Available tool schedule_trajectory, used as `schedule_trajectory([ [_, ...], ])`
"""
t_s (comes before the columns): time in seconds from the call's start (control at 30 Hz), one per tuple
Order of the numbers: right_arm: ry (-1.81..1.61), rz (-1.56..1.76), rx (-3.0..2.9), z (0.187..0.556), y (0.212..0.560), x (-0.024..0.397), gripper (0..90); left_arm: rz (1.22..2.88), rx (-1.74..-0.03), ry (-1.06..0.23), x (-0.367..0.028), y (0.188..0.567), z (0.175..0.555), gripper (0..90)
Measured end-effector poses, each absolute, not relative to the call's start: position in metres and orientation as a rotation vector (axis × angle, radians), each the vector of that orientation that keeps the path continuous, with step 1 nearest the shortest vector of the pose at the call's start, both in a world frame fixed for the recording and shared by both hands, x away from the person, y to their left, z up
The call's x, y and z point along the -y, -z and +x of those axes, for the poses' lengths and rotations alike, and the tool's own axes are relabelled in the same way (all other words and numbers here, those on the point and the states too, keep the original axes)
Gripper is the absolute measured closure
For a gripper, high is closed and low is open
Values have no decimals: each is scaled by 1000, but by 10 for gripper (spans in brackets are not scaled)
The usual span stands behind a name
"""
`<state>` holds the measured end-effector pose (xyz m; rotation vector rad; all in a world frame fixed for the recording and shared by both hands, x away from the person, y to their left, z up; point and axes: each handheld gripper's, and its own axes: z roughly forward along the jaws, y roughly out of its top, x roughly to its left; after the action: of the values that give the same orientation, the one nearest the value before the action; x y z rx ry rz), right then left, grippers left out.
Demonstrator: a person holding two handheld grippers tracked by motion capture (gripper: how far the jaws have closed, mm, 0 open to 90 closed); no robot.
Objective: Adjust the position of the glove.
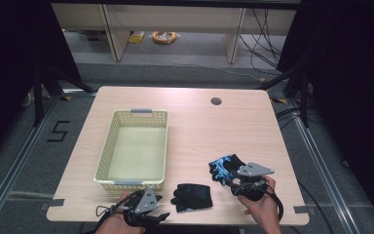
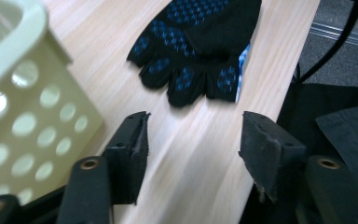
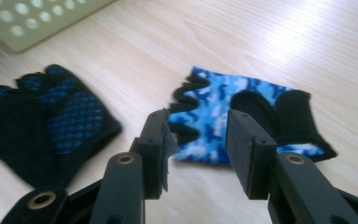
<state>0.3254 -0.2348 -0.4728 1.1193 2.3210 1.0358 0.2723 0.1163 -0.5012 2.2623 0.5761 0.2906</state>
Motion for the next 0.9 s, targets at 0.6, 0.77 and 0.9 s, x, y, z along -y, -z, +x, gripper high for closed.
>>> schedule_trajectory([
  [0.6, -920, 1094, -2460, 372, 492, 237, 616, 2237, -673, -294, -140, 505, 269, 308],
  [0.77, -877, 1041, -2462, 378, 501, 232, 636, 2225, -685, -257, -133, 509, 267, 293],
  [0.9, -831, 988, -2486, 376, 500, 230, 728, 2234, -675, -269, -133, 509, 266, 290],
])
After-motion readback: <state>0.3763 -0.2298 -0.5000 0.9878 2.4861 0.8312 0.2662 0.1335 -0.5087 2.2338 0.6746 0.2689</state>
